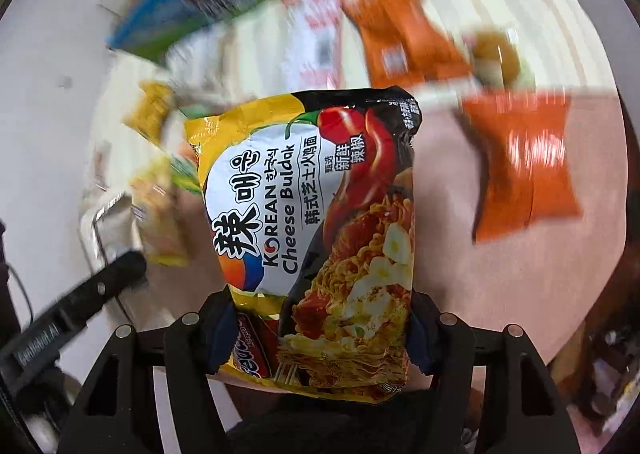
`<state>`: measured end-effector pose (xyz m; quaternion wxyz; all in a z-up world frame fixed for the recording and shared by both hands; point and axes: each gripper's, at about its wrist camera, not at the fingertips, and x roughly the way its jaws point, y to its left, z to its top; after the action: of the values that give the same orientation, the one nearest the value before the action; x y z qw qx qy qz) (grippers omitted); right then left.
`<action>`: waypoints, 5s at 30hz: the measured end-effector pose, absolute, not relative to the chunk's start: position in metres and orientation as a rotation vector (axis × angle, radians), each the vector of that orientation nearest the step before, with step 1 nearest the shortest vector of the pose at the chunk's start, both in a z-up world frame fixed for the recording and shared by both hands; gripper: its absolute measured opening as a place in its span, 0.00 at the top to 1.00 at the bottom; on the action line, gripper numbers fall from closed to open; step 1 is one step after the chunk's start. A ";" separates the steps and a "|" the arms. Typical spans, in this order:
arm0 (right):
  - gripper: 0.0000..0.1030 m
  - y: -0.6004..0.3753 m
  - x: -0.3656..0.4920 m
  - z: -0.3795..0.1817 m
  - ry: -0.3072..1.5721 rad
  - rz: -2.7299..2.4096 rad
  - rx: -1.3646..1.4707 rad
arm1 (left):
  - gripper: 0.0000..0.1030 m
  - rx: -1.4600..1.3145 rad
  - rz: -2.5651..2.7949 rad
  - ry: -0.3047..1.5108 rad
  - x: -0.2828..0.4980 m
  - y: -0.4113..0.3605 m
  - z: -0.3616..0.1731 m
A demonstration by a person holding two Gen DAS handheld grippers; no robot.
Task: Organize snacks
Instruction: 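Carry both packs into the cardboard box and open both tools to release, then grasp the brown biscuit packet with the left tool while the right tool grasps the orange chip bag, then carry both packets into the box and open both tools to release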
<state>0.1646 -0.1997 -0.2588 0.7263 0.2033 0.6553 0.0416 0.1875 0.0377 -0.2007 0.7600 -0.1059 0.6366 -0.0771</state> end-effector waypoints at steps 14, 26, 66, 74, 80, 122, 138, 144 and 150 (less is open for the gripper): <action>0.32 -0.224 0.420 -0.162 1.223 0.163 0.355 | 0.48 -0.290 -0.237 1.291 0.454 -0.025 -0.140; 0.32 -0.225 0.549 -0.251 1.402 0.073 0.255 | 0.48 -0.335 -0.202 1.516 0.594 -0.039 -0.257; 0.02 -0.201 0.470 -0.159 1.232 0.020 0.119 | 0.09 -0.058 -0.145 1.195 0.469 -0.040 -0.148; 0.02 -0.194 0.417 -0.123 1.147 0.025 0.119 | 0.09 -0.050 -0.135 1.106 0.428 -0.036 -0.111; 0.02 -0.191 0.370 -0.100 1.113 0.059 0.157 | 0.09 -0.083 -0.138 1.073 0.381 -0.028 -0.090; 0.42 -0.261 0.145 -0.319 1.574 0.073 0.328 | 0.40 0.026 -0.116 1.641 0.199 -0.057 -0.364; 0.49 -0.262 0.138 -0.320 1.486 -0.101 0.382 | 0.48 -0.123 -0.044 1.558 0.187 -0.028 -0.358; 0.52 -0.236 0.132 -0.310 1.473 -0.091 0.381 | 0.48 -0.033 -0.071 1.510 0.188 -0.047 -0.335; 0.53 -0.219 0.127 -0.288 1.447 -0.066 0.433 | 0.48 0.030 -0.120 1.400 0.187 -0.052 -0.274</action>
<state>0.1275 -0.2193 -0.2885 0.7278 0.1963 0.6565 -0.0298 0.1869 -0.0518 -0.2741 0.7631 0.0136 0.6438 -0.0551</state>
